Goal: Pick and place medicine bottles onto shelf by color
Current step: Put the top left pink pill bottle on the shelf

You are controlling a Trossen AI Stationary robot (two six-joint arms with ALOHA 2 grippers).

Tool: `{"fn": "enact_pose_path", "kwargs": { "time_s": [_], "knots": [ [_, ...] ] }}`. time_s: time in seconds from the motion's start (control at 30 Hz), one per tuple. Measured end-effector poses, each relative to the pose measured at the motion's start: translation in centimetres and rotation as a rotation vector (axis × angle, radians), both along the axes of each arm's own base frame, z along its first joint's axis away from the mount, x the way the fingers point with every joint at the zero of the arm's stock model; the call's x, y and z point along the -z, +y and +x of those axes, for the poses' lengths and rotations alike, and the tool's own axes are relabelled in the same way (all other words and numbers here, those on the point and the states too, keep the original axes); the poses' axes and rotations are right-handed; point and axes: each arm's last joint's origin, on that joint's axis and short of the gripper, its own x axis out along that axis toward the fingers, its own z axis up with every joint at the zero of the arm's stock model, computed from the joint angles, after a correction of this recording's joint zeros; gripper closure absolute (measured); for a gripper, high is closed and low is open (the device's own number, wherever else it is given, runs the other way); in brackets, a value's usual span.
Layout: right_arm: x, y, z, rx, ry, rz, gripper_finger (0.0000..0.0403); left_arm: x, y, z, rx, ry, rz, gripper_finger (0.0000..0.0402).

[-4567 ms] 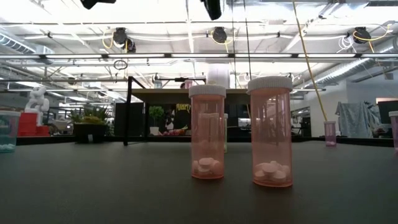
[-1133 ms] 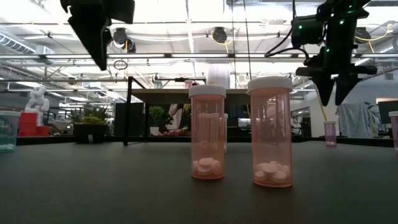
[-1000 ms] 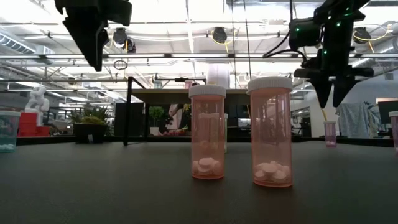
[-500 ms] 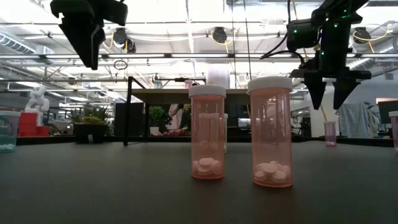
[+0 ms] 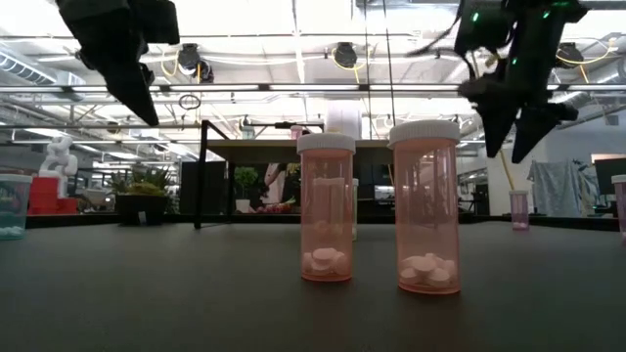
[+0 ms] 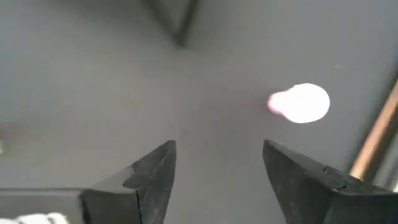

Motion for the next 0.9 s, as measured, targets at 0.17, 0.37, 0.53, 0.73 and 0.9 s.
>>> {"fn": "enact_pose_path", "kwargs": {
  "time_s": [0.17,0.37,0.53,0.73,0.9],
  "knots": [
    [-1.5,3.1,2.5,-0.159,-0.297,0.017,0.0185,0.5,-0.7,0.3,0.050,-0.036,0.003,0.0128],
    [-3.0,5.8,9.8,-0.428,-0.805,-0.042,0.0198,0.5,-0.5,0.6,0.062,-0.057,0.070,0.0128],
    [-2.2,7.4,16.2,-0.618,-0.792,-0.090,0.0199,0.2,-0.2,1.0,0.034,-0.100,0.065,0.0128],
    [-1.9,8.9,21.6,-0.858,-0.467,-0.190,0.0199,0.3,-0.5,0.8,0.004,-0.093,0.018,0.0128],
    [0.0,8.7,23.5,-0.997,-0.227,-0.221,0.0200,0.3,-0.8,0.8,0.013,-0.094,0.024,0.0128]
  ]
}}
